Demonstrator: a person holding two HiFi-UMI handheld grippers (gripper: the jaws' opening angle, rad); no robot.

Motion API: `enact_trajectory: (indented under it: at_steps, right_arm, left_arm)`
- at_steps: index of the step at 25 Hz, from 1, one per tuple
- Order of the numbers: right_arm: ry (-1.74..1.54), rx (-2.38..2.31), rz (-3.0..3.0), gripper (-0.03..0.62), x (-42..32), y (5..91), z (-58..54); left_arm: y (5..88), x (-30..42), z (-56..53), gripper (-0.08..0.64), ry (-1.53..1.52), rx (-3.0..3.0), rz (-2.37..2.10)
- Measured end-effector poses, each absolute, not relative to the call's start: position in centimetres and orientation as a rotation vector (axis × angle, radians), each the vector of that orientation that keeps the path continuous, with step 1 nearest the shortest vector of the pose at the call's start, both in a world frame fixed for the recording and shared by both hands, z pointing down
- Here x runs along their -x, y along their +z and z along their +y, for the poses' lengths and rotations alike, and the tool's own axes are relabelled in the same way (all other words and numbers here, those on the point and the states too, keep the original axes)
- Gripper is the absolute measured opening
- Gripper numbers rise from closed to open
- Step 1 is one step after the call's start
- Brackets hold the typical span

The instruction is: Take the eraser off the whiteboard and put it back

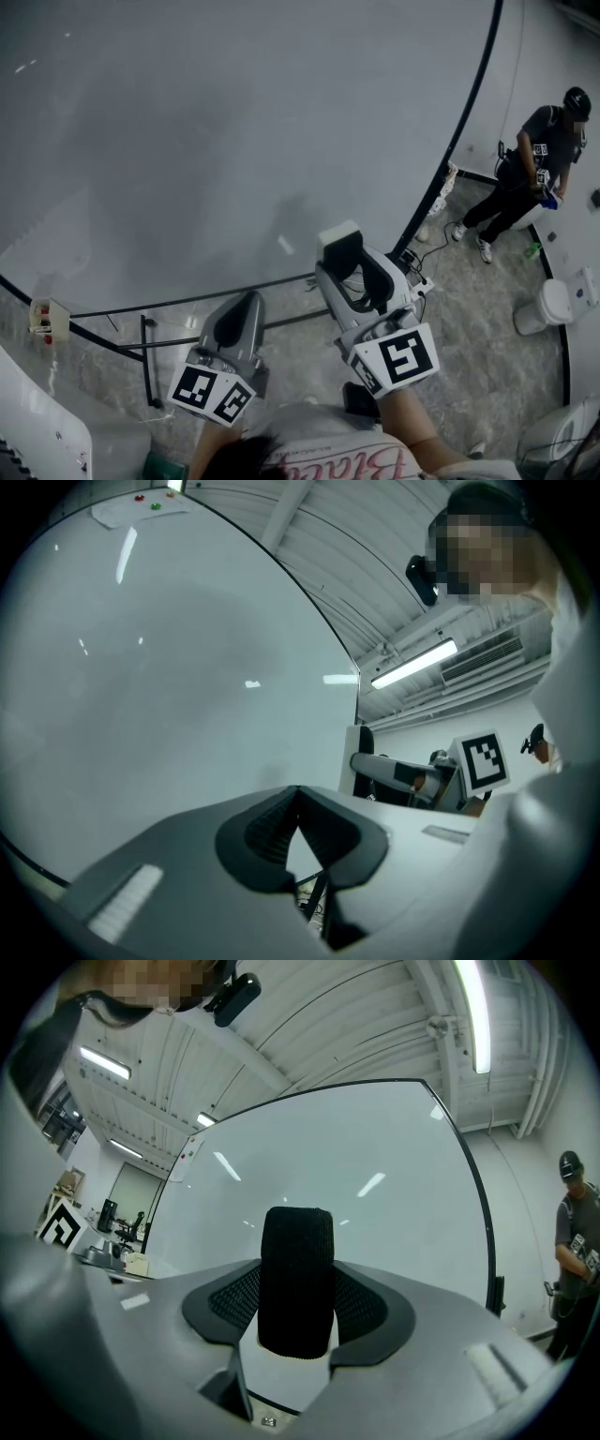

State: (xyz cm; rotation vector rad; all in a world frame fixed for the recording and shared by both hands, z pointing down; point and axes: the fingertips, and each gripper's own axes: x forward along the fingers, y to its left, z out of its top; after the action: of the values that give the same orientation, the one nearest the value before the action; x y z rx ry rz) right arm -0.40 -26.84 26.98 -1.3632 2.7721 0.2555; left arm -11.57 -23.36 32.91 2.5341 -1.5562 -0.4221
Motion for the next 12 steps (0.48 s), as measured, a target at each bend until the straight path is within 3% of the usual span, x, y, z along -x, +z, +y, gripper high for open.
enact_trajectory:
  at_steps: [12]
  right_arm:
    - [0.461, 1.464, 2.728, 0.227, 2.3, 22.7, -31.8]
  left_arm:
    - [33.3, 11.5, -23.1, -0.002, -0.404, -2.527, -1.574]
